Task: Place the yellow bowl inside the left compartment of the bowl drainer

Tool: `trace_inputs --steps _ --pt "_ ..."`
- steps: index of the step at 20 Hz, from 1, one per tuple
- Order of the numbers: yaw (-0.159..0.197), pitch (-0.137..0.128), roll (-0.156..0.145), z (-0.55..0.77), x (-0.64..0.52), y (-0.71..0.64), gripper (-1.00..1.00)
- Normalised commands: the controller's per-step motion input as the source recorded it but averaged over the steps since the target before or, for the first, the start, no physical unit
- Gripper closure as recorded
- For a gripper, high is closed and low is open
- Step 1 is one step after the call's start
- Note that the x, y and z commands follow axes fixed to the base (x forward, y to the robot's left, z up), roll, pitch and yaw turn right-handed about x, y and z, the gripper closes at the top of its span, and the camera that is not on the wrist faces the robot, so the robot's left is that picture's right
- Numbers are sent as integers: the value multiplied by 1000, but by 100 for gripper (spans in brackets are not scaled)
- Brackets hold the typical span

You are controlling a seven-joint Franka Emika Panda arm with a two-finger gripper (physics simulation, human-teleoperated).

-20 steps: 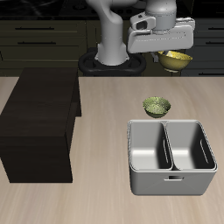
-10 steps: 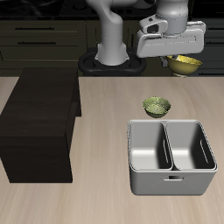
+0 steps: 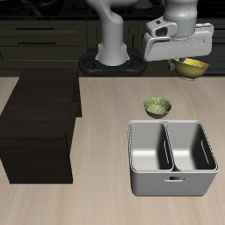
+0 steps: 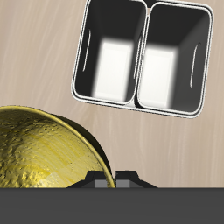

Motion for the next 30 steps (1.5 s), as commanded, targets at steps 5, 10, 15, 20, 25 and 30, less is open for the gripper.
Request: trace_inputs --steps 5,10,15,20,25,30 --pt "5 8 -19 17 259 97 100" --pt "-13 18 -20 -30 294 17 100" --pt "-5 18 -26 -89 295 -59 100" --pt "-11 23 -24 -103 201 -107 100" --pt "-7 19 -19 -107 226 -7 100" --pt "-3 11 11 -65 113 149 100"
